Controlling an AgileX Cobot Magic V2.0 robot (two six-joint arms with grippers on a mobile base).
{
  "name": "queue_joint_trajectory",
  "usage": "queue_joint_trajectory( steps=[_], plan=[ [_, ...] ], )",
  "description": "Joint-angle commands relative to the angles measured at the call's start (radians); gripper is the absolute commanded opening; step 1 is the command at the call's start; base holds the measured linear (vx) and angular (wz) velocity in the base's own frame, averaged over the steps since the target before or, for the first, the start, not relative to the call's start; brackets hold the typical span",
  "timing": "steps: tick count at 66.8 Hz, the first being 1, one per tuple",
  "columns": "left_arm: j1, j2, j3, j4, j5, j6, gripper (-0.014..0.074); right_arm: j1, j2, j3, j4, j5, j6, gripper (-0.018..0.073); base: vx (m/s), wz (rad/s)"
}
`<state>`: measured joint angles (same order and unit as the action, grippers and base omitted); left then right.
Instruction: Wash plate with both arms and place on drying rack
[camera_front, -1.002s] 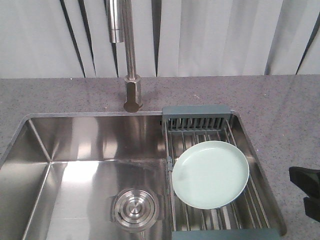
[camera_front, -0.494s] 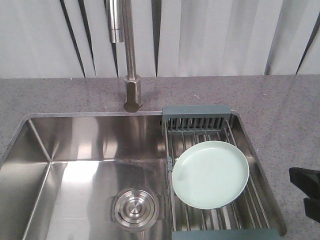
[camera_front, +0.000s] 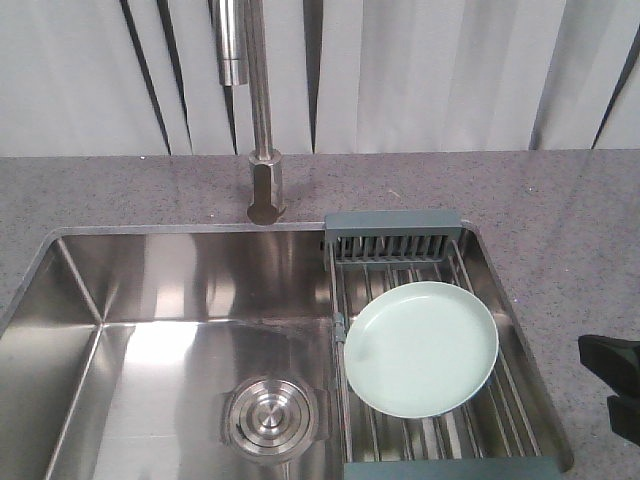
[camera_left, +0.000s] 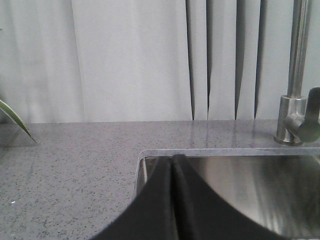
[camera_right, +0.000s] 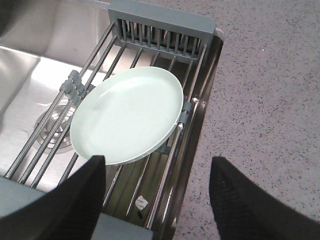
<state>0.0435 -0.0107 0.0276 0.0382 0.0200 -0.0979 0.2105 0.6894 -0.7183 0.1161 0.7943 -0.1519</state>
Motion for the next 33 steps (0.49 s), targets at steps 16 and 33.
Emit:
queue_joint_trajectory(
  steps=[16,33],
  plan=[
    [-0.006,-0.015,-0.027,-0.002,-0.067,-0.007,-0.0006,-0.005,-0.001,-0.024,0.001,-0.056,-0.006,0.0435,0.0,0.0],
    [-0.006,-0.015,-0.027,-0.002,-0.067,-0.007,-0.0006,-0.005,-0.001,-0.024,0.001,-0.056,-0.006,0.0435,0.0,0.0]
  ],
)
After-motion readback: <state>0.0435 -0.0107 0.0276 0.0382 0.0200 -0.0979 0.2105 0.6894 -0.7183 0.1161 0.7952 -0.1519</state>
